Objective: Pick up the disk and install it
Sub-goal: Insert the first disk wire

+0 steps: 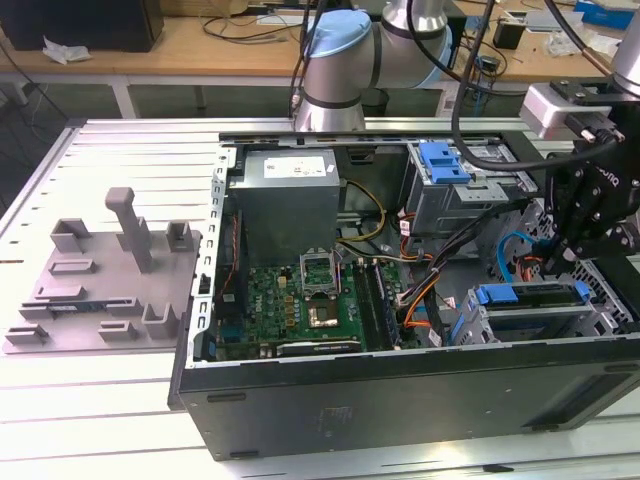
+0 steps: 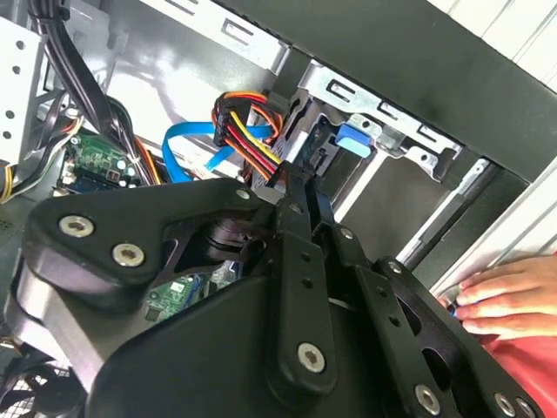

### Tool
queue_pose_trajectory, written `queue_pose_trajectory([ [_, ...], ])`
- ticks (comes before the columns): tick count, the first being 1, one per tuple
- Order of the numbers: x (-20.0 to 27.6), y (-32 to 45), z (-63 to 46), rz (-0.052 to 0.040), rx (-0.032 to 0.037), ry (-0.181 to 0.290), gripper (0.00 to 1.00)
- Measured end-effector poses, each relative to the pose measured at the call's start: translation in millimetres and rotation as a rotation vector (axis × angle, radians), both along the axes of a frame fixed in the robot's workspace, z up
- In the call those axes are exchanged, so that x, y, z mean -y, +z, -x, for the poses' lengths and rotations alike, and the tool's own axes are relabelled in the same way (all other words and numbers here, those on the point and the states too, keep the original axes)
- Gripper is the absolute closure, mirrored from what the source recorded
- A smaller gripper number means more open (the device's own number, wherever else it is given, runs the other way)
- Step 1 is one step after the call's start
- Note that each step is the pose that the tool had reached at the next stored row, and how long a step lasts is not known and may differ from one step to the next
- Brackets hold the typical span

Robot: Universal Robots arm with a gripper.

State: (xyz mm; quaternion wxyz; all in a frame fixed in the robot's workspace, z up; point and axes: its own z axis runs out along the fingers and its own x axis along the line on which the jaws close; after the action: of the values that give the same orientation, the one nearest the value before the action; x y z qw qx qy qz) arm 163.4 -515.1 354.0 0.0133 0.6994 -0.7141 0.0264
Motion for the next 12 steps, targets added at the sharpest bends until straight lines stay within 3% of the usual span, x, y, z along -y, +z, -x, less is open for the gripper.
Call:
queue_pose_trajectory([
  [6,3.4,-0.2,-2.3,-0.0011,-0.0001,-0.002,0.84],
  [9,5.1,-0.4,-2.3,-0.0144,0.0000,-0.005,0.84],
  [12,7.0,-0.6,-2.2,-0.0189,0.0000,-0.007,0.84],
])
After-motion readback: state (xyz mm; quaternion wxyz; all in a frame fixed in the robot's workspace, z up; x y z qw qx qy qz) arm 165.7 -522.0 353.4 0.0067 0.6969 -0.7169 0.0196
